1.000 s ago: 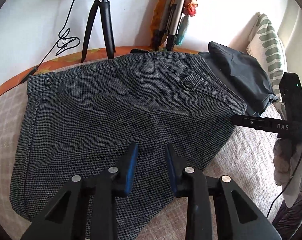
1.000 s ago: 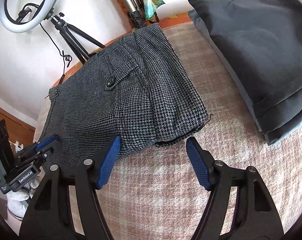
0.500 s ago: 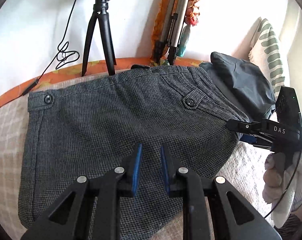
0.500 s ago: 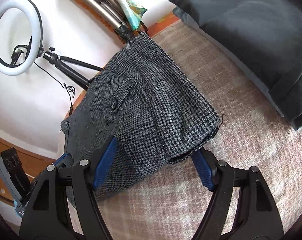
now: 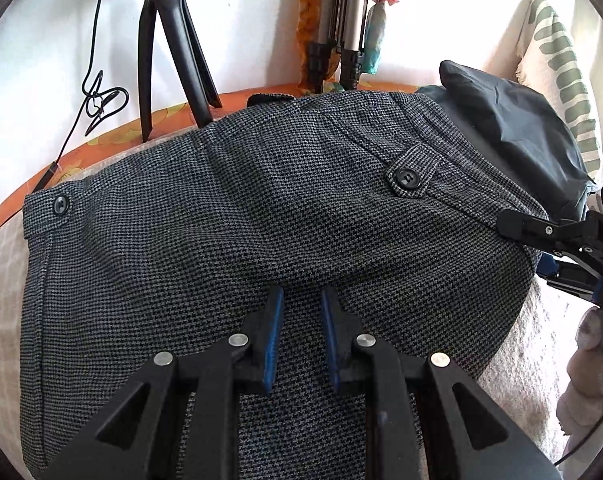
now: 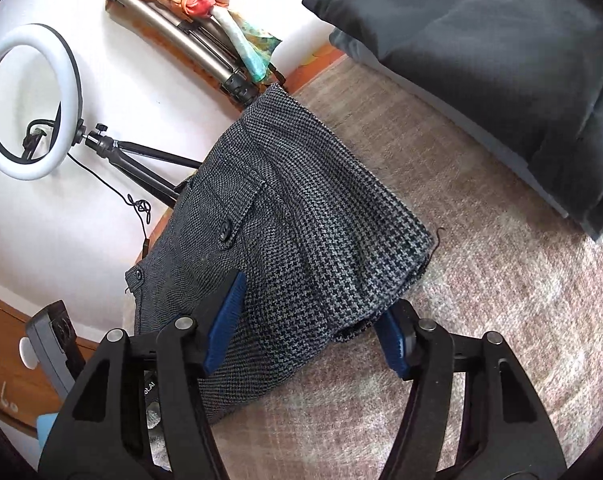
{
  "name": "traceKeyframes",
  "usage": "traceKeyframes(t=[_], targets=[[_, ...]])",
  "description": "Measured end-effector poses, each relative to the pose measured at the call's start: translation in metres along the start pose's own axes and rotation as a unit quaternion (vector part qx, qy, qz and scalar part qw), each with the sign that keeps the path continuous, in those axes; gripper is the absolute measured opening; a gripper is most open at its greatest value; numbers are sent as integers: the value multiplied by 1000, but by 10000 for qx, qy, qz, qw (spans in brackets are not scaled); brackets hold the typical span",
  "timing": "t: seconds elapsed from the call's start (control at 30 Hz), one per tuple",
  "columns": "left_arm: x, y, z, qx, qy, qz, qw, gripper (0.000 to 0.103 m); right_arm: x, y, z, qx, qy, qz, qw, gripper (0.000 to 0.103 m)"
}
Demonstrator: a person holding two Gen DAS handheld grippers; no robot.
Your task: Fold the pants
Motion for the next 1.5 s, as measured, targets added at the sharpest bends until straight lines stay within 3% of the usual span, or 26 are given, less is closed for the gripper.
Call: traceKeyframes(t=[0.27,0.57,0.67,0.73,0.83,0.97,1.13,1.3,1.5], targets=[[-25,17,-9,-177,63,460,9988,16,-22,-14,15,365,21,218,9991,66],[3,7,-16,-109,247,35,9996,17,5,6,-5,62,1,234,9997,69],[7,7,-16,-59,270,61,9996,17,15,15,-6,159,-103,225,9996,56],[8,8,-16,-49,262,67,9996,17,17,18,-4,216,-132,192,9995,38],[7,8,-16,-16,284,61,9996,16,10,20,-9,25,-125,254,9996,27],[-12,7,-18,-154,312,243,9991,16,2,20,-19,-315,-207,360,9986,23],[-41,-13,-14,72,396,327,9987,16,-3,22,-28,-573,-292,459,9969,21],[-25,-33,-24,-45,391,-42,9992,17,-11,24,-43,-857,-378,590,9939,21],[-29,-35,-26,-127,321,26,9994,17,-27,21,-81,-1592,-458,843,9826,20]])
Point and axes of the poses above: each gripper's, at about its wrist camera, not at the fingertips, and x roughly the way its jaws point, z to its right, y to its top, the point moved 9 cm from there along x, roughly the way its jaws point, and after that the axes turned 5 degrees about -y, right-handed, at the moved point
